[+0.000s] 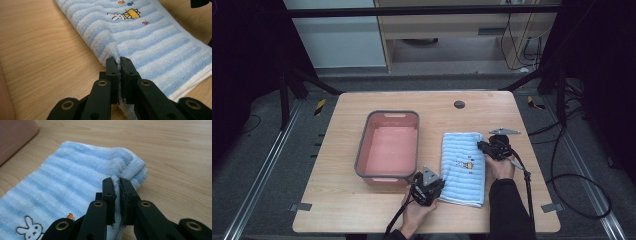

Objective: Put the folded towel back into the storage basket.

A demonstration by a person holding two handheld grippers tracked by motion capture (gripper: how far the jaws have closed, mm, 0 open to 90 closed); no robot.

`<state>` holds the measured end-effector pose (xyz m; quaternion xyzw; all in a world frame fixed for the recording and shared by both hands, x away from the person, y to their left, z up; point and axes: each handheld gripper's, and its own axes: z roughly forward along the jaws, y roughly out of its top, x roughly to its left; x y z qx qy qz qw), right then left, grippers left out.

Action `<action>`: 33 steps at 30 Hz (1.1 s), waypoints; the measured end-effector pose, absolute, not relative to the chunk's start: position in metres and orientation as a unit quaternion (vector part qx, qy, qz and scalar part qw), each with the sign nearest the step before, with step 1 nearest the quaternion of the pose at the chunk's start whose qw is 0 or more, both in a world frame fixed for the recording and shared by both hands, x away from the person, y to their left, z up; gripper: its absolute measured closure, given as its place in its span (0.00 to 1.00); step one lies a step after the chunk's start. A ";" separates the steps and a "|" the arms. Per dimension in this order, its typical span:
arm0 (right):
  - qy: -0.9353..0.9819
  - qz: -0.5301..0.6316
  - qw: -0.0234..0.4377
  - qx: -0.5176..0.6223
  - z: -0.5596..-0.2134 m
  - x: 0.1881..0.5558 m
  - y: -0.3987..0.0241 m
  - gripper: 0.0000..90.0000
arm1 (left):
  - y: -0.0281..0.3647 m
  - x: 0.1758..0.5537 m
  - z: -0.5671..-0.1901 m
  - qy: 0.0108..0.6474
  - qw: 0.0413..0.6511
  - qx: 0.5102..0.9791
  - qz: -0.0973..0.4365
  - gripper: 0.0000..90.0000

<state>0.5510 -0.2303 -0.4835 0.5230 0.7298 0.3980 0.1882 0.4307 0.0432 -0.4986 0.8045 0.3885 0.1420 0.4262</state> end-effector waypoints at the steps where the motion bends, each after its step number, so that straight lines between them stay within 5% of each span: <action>1: 0.729 0.400 0.189 0.522 -0.482 0.550 -0.230 0.93 | 0.044 0.431 -0.497 0.388 0.429 0.803 0.142 0.95; 33: 0.725 0.441 0.251 0.466 -0.415 0.524 -0.222 0.93 | 0.057 0.422 -0.442 0.361 0.473 0.786 0.166 0.96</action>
